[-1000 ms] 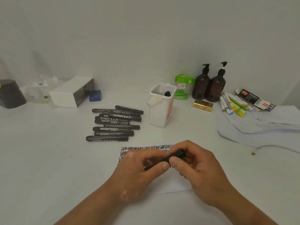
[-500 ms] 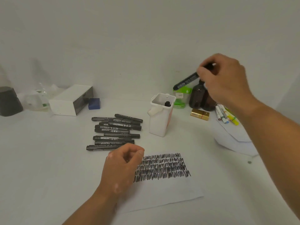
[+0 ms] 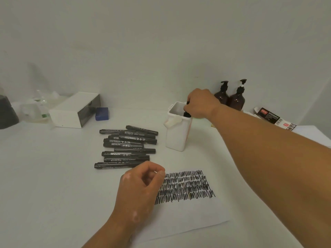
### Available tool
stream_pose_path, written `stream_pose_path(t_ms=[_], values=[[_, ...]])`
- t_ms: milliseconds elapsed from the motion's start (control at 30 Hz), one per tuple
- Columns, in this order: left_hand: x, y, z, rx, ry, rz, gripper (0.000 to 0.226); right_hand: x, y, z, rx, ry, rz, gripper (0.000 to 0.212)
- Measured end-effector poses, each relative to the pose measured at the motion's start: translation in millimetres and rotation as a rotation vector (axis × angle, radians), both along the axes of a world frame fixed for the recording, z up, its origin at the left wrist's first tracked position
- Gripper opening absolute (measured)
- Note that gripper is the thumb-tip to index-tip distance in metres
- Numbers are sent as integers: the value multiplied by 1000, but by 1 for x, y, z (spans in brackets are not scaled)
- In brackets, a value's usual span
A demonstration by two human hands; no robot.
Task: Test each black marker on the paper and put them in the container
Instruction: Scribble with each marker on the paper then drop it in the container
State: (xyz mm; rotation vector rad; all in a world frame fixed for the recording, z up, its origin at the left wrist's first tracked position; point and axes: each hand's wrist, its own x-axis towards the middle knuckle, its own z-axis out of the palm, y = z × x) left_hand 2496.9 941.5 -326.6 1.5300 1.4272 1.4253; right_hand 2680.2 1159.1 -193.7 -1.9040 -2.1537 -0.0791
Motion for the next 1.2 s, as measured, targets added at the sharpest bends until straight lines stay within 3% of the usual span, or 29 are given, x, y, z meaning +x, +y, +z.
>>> stream_pose_path(t_ms=[367,533,633,767,867,1000,1100,1200], values=[[1,1,0,0,24,-5,17,0,4,-5,-43,33,-61,23],[0,1,0,7,55,3,16,10,-24,0,198,275,-34,29],[-1,3,0,12,58,24,15,16,-71,-17,318,371,53,17],[-2,2,0,30,109,49,14,22,-153,-73,52,411,228,9],[-3,4,0,28,168,95,12,26,-193,-109,-121,334,317,6],[-17,11,0,35,387,214,17,29,-209,-127,-122,263,401,18],[-39,25,-1,23,674,289,25,30,-212,-131,-126,245,442,17],[-56,40,0,-112,988,291,32,31,-212,-131,-138,261,439,16]])
